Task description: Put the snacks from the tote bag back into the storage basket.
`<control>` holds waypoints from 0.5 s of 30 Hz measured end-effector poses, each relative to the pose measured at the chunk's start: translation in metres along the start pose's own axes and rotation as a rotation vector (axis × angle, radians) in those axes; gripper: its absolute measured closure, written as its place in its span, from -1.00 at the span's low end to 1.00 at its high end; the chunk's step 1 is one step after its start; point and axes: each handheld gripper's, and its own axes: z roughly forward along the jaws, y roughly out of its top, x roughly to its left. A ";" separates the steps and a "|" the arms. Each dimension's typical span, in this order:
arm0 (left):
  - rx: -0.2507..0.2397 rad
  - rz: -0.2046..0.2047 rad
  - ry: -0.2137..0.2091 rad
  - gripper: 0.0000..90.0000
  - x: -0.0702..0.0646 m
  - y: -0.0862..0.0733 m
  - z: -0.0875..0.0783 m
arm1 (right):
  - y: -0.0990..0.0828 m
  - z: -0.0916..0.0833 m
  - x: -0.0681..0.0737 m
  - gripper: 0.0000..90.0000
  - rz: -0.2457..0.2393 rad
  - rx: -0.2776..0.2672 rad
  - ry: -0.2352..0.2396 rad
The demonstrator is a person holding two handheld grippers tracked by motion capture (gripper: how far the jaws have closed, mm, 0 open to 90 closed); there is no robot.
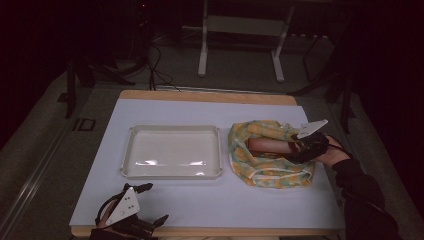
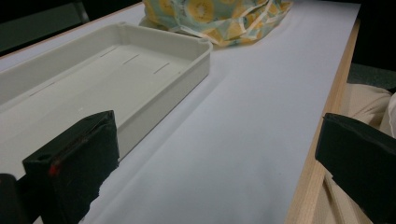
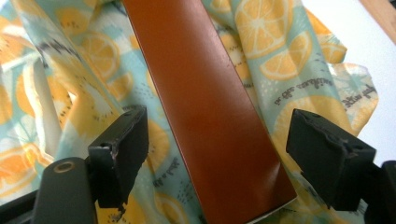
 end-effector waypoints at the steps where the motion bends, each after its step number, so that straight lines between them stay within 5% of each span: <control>1: 0.000 0.000 -0.001 -1.00 0.000 0.000 0.000 | 0.001 0.003 0.000 -0.55 -0.006 0.030 0.005; 15: 0.003 0.003 -0.013 -1.00 -0.001 0.000 0.000 | 0.004 0.015 -0.004 -0.51 -0.040 0.172 0.041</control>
